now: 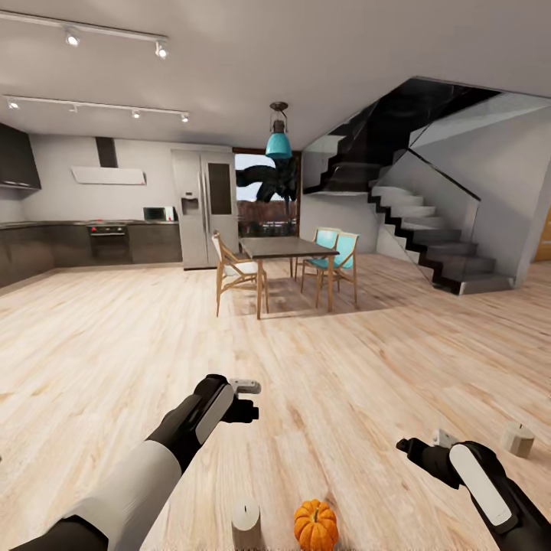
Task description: Place each of the two pumpkins and all three candles from the living room inside a cabinet in the living room (use any cabinet), then make sure every cabinet is closed, and position the cauldron so it is next to a table in the living room.
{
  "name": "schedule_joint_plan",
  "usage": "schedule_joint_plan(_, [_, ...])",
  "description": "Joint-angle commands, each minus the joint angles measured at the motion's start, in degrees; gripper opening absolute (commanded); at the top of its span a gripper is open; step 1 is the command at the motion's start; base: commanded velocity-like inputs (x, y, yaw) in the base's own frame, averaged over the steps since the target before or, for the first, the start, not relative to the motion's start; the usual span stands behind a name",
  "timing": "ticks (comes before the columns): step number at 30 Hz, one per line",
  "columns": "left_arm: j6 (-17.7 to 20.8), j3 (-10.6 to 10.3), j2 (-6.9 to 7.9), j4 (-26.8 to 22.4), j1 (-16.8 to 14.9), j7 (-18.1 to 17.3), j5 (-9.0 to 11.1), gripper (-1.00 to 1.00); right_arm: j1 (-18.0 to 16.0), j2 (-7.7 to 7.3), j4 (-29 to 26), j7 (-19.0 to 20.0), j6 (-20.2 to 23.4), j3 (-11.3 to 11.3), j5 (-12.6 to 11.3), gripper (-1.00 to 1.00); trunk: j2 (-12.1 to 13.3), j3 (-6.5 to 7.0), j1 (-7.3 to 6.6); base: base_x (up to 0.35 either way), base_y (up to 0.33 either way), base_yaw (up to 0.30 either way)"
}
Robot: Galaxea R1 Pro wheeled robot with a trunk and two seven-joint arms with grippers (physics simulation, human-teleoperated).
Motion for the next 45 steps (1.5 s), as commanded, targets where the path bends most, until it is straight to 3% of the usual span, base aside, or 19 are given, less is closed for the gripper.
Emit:
schedule_joint_plan(1, [0.10,-0.16,0.02,-0.06,-0.04,0.56,0.60,1.00,-0.03,-0.03,-0.08,-0.53,0.09,0.06,-0.60,1.00,-0.05,-0.30,0.01,0.000,0.000,0.000])
schedule_joint_plan(45, [-0.68,-0.18,0.11,-0.08,-0.04,0.38,0.36,1.00,-0.04,0.05,-0.16,-0.25,0.08,0.16,-0.69,1.00,-0.64,-10.05,1.14,0.000,0.000,0.000])
